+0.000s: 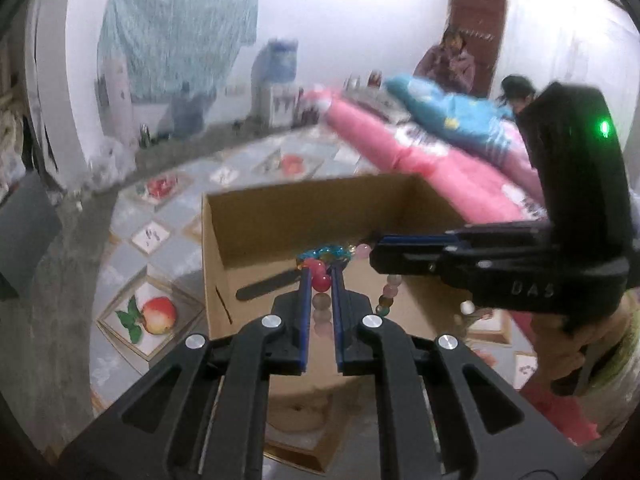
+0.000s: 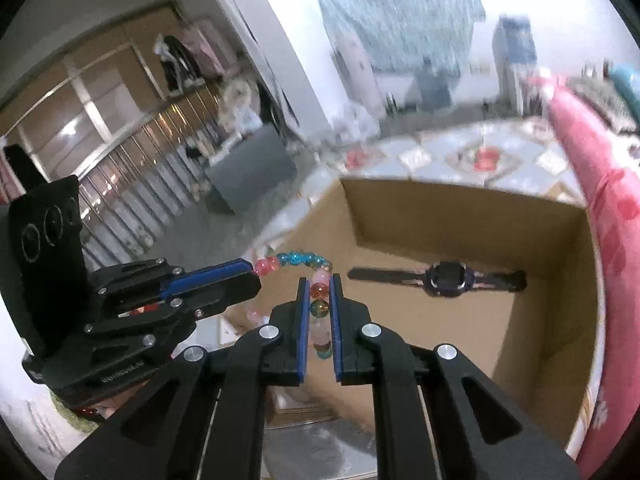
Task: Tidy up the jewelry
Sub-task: 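Carry the bracelet into the box and open both grippers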
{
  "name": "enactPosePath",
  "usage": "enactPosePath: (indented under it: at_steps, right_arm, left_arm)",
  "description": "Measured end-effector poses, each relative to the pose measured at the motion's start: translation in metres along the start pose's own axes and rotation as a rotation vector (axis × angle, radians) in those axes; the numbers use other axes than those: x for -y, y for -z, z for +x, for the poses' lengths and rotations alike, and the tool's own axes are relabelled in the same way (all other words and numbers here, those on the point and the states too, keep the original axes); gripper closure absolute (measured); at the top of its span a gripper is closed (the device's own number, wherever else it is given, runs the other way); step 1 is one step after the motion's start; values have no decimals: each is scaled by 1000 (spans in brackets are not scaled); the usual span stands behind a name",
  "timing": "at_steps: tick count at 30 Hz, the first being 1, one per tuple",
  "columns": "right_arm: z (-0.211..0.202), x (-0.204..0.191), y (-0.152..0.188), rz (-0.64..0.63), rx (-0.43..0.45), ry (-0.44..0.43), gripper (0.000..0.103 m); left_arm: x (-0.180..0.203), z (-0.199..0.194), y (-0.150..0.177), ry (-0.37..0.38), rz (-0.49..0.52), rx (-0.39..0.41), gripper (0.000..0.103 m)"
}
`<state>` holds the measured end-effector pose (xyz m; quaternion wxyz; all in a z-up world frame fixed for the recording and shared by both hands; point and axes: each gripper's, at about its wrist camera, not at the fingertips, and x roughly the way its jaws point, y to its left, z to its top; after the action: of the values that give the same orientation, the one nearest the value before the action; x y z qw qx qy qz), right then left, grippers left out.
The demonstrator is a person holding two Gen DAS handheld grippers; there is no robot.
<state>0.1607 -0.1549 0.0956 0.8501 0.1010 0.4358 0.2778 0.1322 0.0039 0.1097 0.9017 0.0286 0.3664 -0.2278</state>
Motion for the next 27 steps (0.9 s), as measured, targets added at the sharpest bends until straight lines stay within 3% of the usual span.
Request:
enactPosePath:
  at_steps: [6,10,15,20,27]
  right_arm:
    - [59,23,-12,60,-195,6,93]
    - [80,30,-17,78,-242,18,92]
    - [71,40,-16,109,-192,-4,92]
    - [34,43,-9,123,-103,-24,92]
    - [-43,29,27,62,48,-90,92]
  left_arm:
    - [-18,50,4,-49,5,-149,94]
    - [-22,64,5,-86,24,-181,94]
    - [-27,63,7,-99,8,-172,94]
    - [-28,44,10,-103,-8,-118,94]
    - [-15,-15,33,-46,-4,37,92]
